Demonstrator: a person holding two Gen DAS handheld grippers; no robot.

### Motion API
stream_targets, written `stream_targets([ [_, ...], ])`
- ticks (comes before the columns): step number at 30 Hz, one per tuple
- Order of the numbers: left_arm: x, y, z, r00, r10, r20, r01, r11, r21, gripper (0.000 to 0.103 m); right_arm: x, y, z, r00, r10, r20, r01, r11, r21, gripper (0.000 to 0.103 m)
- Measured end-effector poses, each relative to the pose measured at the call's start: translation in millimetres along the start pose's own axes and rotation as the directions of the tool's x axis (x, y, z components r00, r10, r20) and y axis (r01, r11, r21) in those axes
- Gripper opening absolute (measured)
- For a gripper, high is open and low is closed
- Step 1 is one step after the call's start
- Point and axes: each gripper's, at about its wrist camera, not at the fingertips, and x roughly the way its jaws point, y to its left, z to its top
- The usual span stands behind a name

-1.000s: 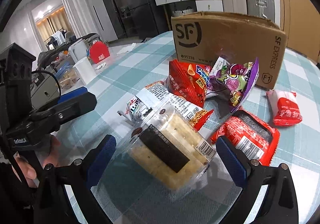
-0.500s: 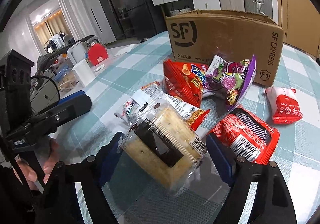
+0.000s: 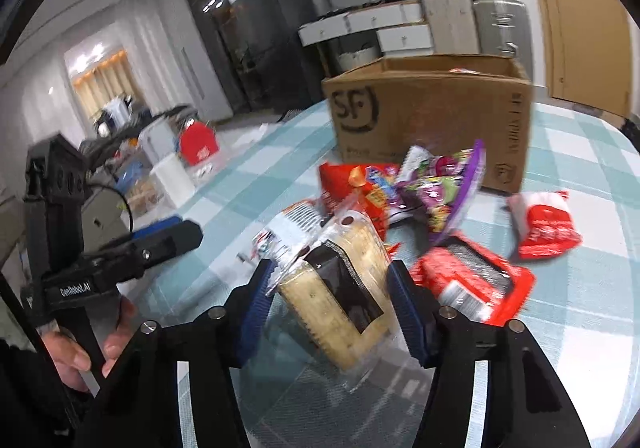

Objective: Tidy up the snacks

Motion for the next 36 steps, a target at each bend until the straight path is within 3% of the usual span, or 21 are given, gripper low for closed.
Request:
stream_targets([
  [5,-1,0,-1,1.000,0.006,0.001,-0.006,1.000,0.002,0.103,-17,-15,-7,0.999,0.012,0.039,-0.015,0.996,0.088,0.054],
  [16,0,-1,-1,1.000,0.018,-0.004,-0.018,1.000,0.001,0.103,-46,-50,-18,0.986,0.116,0.124,-0.147,0.947,0.285,0.053],
  [24,8,-6,0,0.999,0.018,-0.038,-0.017,1.000,0.024,0.103,-60,-60,-29,0.976,0.151,0.156,-0.195,0.927,0.321,0.053],
  [32,8,-34,0,0.998,-0.017,-0.054,0.023,0.993,0.120,0.103,-62,-64,-35,0.964,0.185,0.193,-0.241,0.913,0.329,0.053],
  [36,15,-44,7,0.997,0.003,-0.082,0.007,0.993,0.119,0.103,-60,-61,-35,0.961,0.196,0.193,-0.250,0.914,0.318,0.053],
])
